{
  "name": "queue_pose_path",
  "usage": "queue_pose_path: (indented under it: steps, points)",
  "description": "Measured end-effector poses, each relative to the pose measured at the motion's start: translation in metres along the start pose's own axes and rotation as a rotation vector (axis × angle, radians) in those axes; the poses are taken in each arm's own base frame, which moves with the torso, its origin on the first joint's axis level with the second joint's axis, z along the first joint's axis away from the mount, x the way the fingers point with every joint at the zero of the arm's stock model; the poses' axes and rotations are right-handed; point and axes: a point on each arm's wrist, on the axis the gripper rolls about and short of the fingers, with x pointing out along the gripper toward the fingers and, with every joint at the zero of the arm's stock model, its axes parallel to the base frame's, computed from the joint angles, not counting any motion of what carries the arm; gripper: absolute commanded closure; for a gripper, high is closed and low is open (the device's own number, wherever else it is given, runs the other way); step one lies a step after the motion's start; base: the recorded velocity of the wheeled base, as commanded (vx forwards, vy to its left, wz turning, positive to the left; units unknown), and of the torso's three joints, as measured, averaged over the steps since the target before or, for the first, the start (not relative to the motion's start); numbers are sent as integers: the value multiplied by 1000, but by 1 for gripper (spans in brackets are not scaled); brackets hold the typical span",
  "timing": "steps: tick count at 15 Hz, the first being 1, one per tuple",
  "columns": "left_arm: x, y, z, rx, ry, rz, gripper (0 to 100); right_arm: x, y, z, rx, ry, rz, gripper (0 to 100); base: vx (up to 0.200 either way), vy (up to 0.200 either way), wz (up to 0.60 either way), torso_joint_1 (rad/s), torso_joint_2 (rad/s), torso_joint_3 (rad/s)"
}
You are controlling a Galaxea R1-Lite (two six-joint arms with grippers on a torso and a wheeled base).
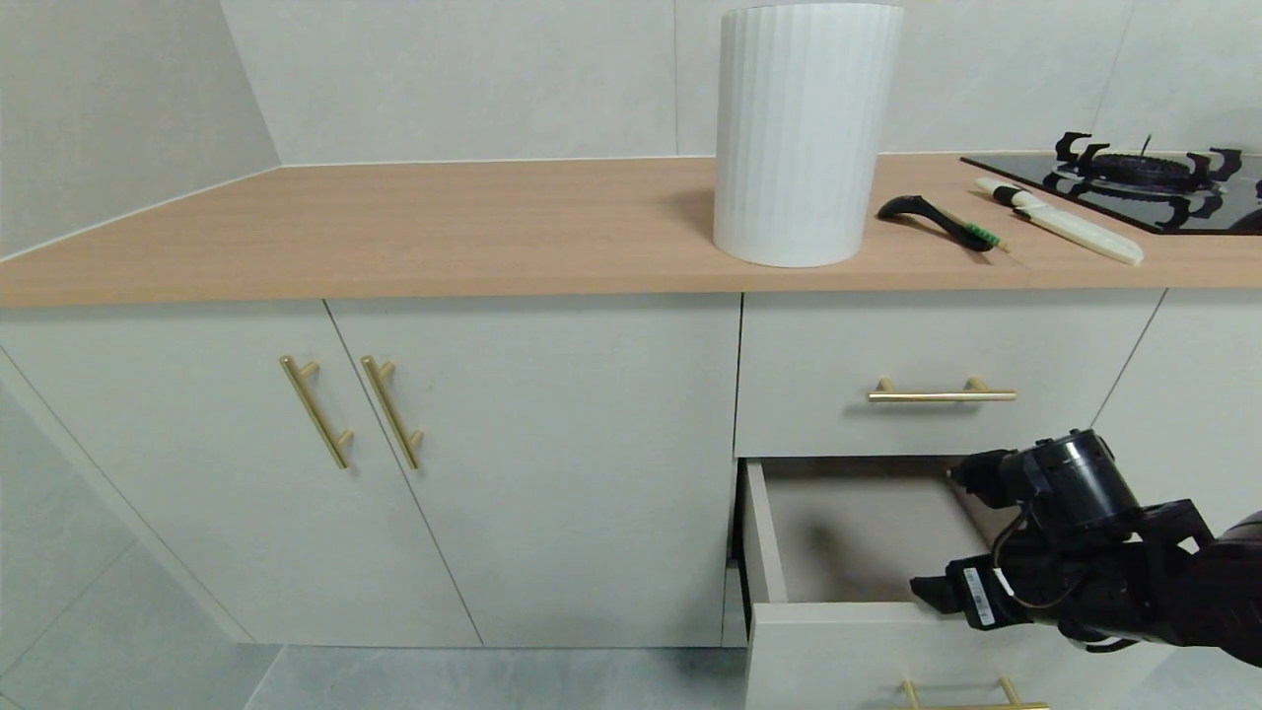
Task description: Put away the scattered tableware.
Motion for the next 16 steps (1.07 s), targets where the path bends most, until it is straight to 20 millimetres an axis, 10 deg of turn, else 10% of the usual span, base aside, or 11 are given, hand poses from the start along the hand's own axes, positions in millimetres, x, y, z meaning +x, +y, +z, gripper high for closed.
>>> queue_pose_path:
  steps: [16]
  points:
    - [0,0,0,0,0,0,0,-50,16,-39,-313,332,43,0,0,0,0,0,0,0]
